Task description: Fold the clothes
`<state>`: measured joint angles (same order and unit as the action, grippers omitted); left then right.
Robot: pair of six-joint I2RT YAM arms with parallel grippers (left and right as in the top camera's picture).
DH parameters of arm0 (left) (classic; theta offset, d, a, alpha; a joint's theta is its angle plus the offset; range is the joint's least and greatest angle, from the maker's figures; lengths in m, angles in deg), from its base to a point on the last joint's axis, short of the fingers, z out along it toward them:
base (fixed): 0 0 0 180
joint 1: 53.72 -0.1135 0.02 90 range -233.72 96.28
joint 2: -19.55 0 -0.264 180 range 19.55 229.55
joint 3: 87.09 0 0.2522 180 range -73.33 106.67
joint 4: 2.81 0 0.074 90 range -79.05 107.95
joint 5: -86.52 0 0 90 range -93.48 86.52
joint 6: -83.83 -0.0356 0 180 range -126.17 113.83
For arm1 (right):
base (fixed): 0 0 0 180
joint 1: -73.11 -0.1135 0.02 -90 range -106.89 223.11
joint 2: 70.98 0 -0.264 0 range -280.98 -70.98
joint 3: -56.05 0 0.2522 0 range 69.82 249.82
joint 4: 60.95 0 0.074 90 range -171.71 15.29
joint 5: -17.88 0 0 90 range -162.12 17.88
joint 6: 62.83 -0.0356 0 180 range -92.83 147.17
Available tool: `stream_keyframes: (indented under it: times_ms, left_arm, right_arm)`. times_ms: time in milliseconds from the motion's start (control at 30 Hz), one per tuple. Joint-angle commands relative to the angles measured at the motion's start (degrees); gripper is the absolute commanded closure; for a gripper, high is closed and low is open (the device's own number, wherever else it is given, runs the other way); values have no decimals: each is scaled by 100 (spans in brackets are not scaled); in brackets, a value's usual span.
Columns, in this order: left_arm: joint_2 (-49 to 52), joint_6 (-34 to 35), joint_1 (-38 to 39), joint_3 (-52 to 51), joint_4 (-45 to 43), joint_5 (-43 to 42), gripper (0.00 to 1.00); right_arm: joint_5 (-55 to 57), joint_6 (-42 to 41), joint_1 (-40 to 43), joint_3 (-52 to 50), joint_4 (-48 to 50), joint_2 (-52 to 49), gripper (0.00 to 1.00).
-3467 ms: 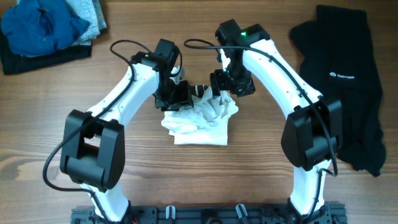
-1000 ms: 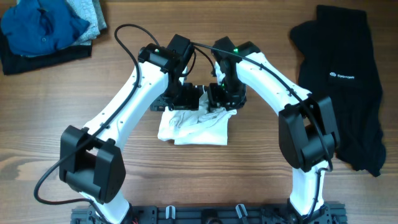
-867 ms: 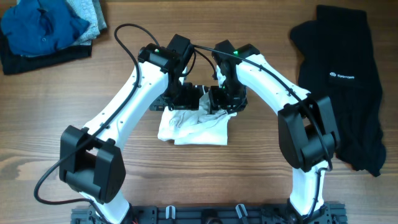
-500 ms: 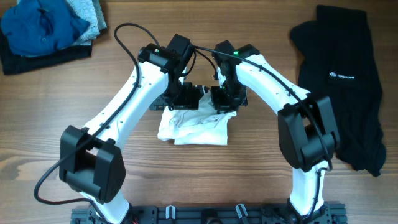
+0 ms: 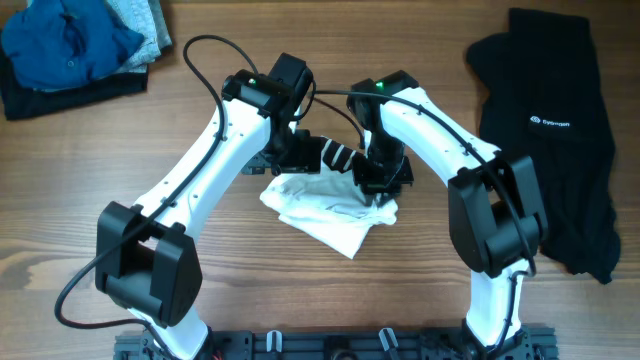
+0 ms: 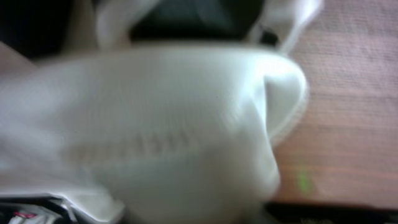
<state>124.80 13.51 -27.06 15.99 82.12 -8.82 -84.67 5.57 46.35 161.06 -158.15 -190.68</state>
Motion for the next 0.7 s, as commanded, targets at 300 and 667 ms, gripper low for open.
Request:
stream_keyframes:
  times_ms: [300,667]
  left_arm:
    - [-79,28,-20,74,-125,-72,31]
    - [-79,31,579,70,-22,-732,48]
  right_arm:
    - [844,-131,-2,2,-68,476,30]
    - [-481,1198,1239,2,1217,804,22]
